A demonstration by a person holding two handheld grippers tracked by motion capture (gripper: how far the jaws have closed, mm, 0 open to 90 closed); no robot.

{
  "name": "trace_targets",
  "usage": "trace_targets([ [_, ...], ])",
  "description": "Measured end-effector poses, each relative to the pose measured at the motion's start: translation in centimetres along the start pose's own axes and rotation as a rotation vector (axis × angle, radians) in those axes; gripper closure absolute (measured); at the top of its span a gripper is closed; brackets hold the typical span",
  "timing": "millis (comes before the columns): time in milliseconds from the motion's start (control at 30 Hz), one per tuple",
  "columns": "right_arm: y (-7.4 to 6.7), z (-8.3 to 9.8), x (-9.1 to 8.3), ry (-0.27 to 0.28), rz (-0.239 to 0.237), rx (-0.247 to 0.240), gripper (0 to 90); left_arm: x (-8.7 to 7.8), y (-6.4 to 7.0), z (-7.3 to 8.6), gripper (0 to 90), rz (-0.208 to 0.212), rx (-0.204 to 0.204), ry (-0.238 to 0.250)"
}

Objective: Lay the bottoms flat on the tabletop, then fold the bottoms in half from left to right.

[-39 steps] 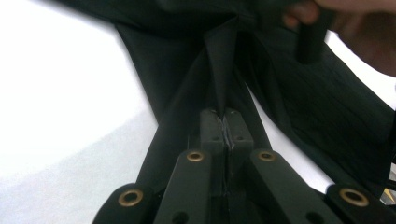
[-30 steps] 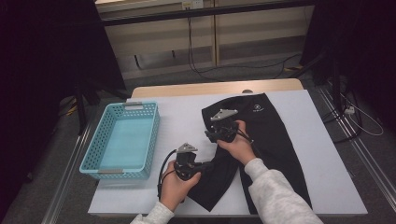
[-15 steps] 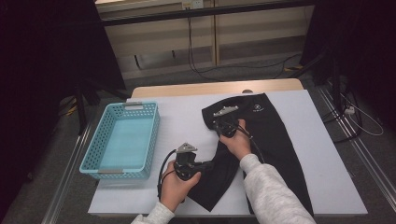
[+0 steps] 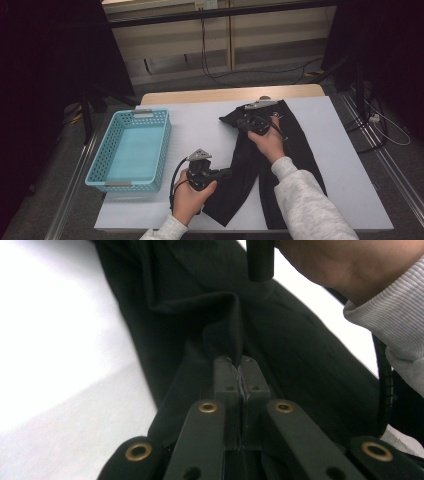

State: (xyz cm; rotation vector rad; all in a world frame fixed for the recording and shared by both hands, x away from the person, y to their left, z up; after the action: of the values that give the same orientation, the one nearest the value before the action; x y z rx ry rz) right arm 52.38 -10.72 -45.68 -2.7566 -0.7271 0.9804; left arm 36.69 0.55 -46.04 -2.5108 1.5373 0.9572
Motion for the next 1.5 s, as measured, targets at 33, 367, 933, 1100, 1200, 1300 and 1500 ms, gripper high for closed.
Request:
trace_targets([
  [33,0.2,-0.2,-0.2,0.003,-0.004,0.010,90.0,0.1,0.2,-0.2,89.3,0.007,-0.004,0.007],
  [367,2.6,-1.2,-2.9,0.043,0.027,0.030,90.0,1.0,2.0,-2.2,89.3,0.083,0.000,0.038],
  [933,15.2,-1.8,-12.1,0.180,0.280,0.189,64.1,4.3,4.1,-5.4,39.7,0.143,0.179,0.029],
  [1100,12.7,2.1,-10.9,0.087,0.217,0.102,47.3,3.4,0.0,-3.1,25.3,0.063,0.189,-0.044],
  [1200,11.2,4.6,-10.7,0.035,0.201,0.061,38.7,2.6,-1.9,-2.0,22.8,0.025,0.205,-0.065],
  [1300,9.4,7.2,-11.2,0.010,0.171,0.036,31.9,1.8,-3.6,-1.1,20.3,0.004,0.195,-0.065],
  [1500,8.2,9.7,-11.9,0.007,0.142,0.076,29.4,0.4,-6.4,0.2,17.3,-0.032,0.203,-0.080],
])
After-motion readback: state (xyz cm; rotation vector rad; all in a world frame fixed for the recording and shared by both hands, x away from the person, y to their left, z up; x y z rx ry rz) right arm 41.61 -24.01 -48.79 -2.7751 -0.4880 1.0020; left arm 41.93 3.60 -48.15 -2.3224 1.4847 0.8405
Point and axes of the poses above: each handheld gripper's, and its own axes: x roughly forward along the jaws, z roughly out of its underside, y roughly to its right, the point moved 9 cm from there along x, roughly forward along the jaws, and after that the axes turned 11 degrees about x, right-handed, at the moved point
